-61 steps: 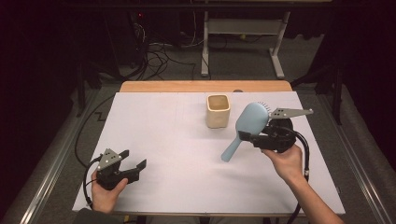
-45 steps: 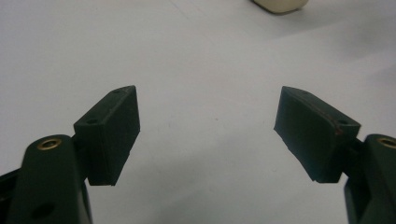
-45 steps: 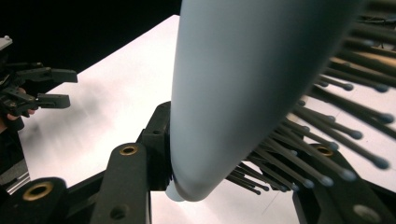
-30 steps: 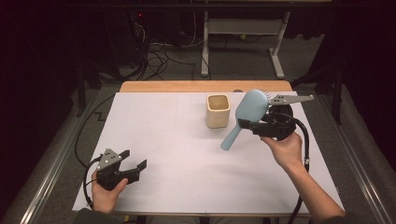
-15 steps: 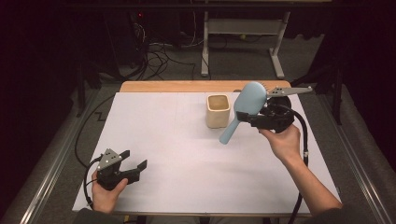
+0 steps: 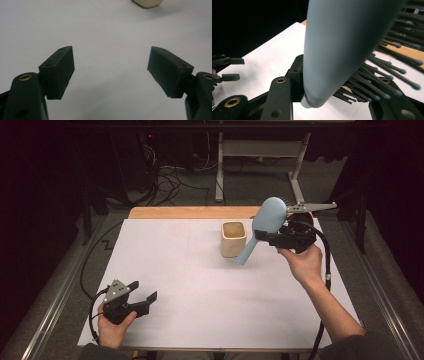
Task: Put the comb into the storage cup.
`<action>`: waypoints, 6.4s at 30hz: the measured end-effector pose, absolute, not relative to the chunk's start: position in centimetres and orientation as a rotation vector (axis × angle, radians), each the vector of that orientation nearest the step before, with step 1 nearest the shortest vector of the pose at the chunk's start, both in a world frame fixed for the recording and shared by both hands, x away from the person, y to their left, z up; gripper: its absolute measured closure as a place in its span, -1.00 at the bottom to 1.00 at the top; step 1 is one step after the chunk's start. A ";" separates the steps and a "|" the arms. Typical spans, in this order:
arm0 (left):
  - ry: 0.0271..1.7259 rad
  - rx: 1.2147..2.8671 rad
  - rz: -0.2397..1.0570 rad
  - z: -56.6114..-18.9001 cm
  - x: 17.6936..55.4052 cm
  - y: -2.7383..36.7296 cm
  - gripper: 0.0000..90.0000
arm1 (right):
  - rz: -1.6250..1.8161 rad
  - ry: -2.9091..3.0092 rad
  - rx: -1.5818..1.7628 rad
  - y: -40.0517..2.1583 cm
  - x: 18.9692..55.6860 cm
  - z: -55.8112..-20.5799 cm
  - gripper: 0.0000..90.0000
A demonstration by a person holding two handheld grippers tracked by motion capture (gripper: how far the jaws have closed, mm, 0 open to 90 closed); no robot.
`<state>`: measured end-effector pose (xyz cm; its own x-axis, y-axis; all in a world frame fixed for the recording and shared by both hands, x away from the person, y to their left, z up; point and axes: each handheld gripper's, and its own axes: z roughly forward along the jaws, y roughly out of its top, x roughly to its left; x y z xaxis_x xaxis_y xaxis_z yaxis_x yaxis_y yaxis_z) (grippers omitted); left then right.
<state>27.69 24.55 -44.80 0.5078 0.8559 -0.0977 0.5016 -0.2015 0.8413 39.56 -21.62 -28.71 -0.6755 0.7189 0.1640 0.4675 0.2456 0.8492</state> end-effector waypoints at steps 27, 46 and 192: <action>1.124 1.860 0.496 -44.8 27.7 24.6 -0.50 | 1.374 2.194 1.166 -21.3 42.6 -27.4 0.22; 1.115 1.857 0.500 -44.8 27.6 24.6 -0.50 | 1.369 2.130 1.241 -20.9 45.1 -27.7 0.21; 1.102 1.860 0.485 -44.7 27.4 24.6 -0.50 | 1.070 2.263 1.307 -14.3 50.3 -35.7 0.18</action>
